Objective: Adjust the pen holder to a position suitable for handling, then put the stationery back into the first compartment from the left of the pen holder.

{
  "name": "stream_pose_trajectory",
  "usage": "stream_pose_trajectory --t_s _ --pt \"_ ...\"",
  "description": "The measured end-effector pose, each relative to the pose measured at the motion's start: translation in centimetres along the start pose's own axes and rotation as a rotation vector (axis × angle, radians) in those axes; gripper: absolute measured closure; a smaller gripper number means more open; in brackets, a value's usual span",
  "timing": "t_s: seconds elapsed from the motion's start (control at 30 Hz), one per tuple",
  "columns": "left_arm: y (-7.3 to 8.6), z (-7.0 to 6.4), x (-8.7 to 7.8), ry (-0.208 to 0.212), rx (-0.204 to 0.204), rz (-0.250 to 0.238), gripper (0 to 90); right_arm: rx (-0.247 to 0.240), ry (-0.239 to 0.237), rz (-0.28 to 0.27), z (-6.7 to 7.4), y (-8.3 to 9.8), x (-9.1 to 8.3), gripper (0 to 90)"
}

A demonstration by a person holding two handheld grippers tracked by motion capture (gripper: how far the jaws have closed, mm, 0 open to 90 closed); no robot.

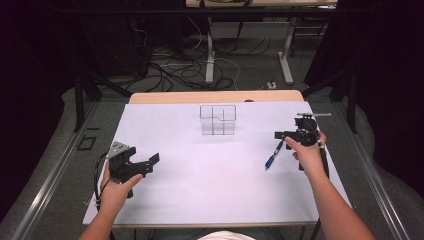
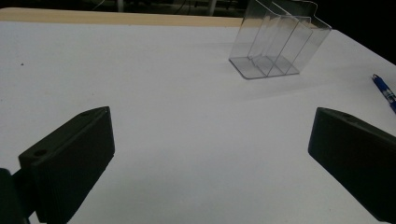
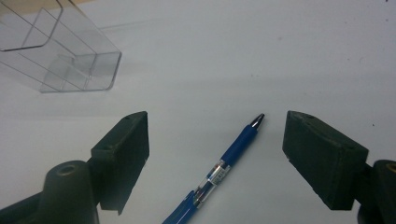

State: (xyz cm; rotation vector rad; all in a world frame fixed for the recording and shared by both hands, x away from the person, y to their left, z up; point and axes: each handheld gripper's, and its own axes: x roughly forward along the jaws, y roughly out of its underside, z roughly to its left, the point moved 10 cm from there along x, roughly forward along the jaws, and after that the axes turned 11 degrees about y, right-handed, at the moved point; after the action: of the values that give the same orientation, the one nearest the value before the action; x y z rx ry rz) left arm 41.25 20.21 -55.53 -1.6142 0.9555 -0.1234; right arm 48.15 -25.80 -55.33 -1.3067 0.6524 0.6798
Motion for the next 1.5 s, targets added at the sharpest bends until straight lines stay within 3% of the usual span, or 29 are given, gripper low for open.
stream_pose_trajectory --t_s 0.13,0.37,0.43,0.53,0.6,0.77,0.8,0.83,0.93,1.0,1.1,1.17,1.37,1.4,1.47,1.5 --pt "0.0 -0.1 0.0 0.001 -0.001 0.002 0.4 0.031 0.025 0.064 -0.9 -0.2 1.0 28.0" --pt "0.0 0.0 0.0 0.003 -0.002 -0.002 0.4 0.043 0.061 0.124 -1.7 -0.2 1.5 33.0" --pt "0.0 0.0 0.0 0.003 -0.004 -0.001 0.4 0.039 0.073 0.164 -2.0 -0.3 1.4 35.4" --pt "0.0 0.0 0.0 0.003 -0.002 0.001 0.4 0.063 0.073 0.179 -2.1 -0.8 1.4 35.6" --pt "0.1 -0.1 0.0 0.002 -0.002 0.003 0.4 0.071 0.098 0.191 -2.4 -1.3 1.5 36.8" --pt "0.0 -0.1 0.0 0.003 -0.002 0.003 0.4 0.123 0.150 0.225 -2.6 -1.8 1.9 40.1" --pt "0.1 -0.1 0.0 0.003 -0.002 0.003 0.4 0.146 0.185 0.268 -2.7 -1.4 2.1 42.4" --pt "0.1 -0.1 0.0 0.003 -0.005 0.004 0.4 0.146 0.185 0.268 -2.7 -1.4 2.1 42.4" --pt "0.2 0.0 0.1 0.003 -0.007 0.006 0.5 0.168 0.208 0.307 -2.6 -0.7 3.2 51.2" --pt "0.2 -0.1 0.1 0.004 -0.007 0.006 0.5 0.176 0.208 0.328 -2.6 -0.5 3.3 53.1" --pt "0.2 -0.1 0.2 0.005 -0.007 0.009 0.5 0.226 0.196 0.340 -2.4 -0.3 3.6 56.3" --pt "0.2 -0.1 0.1 0.004 -0.007 0.008 0.5 0.225 0.216 0.351 -2.6 0.0 3.8 59.2" --pt "0.2 -0.1 0.2 0.006 -0.005 0.011 0.5 0.294 0.232 0.362 -2.9 0.5 4.3 64.6" --pt "0.2 -0.2 0.2 0.008 -0.005 0.010 0.5 0.318 0.233 0.394 -2.9 0.7 4.3 66.4" --pt "0.2 -0.2 0.2 0.008 -0.005 0.009 0.5 0.329 0.235 0.400 -2.9 0.8 4.3 67.2" --pt "0.2 -0.2 0.2 0.009 -0.005 0.010 0.5 0.364 0.234 0.388 -2.8 0.8 4.5 67.4"
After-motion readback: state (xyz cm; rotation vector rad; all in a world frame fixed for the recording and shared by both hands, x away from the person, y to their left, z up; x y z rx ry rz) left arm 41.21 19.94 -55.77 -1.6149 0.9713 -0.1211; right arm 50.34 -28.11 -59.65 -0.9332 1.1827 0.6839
